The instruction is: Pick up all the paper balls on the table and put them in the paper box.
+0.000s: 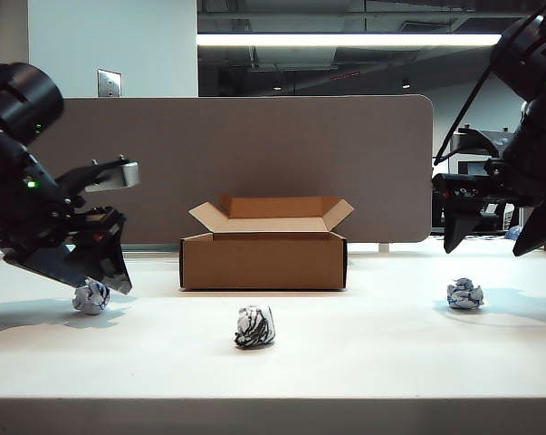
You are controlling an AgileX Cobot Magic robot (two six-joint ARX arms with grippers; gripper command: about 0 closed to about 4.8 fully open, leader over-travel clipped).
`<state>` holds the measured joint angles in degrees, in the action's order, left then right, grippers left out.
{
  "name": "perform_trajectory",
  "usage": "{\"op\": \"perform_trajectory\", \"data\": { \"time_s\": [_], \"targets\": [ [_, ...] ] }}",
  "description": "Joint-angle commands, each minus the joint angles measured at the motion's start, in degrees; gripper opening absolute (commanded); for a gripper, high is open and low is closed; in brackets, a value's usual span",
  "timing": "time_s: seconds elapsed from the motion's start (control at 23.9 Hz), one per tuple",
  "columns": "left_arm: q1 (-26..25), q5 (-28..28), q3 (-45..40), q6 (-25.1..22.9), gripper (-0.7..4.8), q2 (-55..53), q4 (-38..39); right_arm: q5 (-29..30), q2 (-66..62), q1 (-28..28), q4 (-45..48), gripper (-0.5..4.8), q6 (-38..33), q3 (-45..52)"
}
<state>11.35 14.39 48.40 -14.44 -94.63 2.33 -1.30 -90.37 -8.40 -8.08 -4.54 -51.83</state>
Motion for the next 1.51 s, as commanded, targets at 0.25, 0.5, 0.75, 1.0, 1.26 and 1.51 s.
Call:
{"op": "perform_trajectory", "data": {
  "time_s": [0.25, 0.5, 0.75, 1.0, 1.26, 1.51],
  "targets": [
    [0.6, -0.2, 3.9, 2.9, 3.45, -0.8, 11.8, -0.3, -0.3, -2.6, -1.6, 4.79, -2.7, -0.2],
    [1.2, -0.2, 3.9, 2.9, 3.41, -0.8, 12.9, -0.3, -2.1, -3.5, -1.8, 4.79, -3.3, -0.2],
    [1.2, -0.2, 3.9, 4.1, 3.41, -0.8, 14.3, -0.8, -4.0, -3.7, -3.1, 4.79, -4.7, -0.2],
    [1.2, -0.3, 3.9, 4.1, 3.40, -0.8, 14.3, 0.0, -5.2, -3.7, -3.7, 4.74, -4.2, -0.3],
    [1.2, -0.4, 3.9, 4.0, 3.40, -0.8, 14.3, 0.2, -7.0, -4.5, -3.7, 4.13, -3.6, -0.2],
    [1.2, -0.2, 4.3, 4.0, 2.63, -0.8, 14.4, 0.0, -7.0, -5.9, -4.6, 2.57, -3.6, -0.2]
  ]
}}
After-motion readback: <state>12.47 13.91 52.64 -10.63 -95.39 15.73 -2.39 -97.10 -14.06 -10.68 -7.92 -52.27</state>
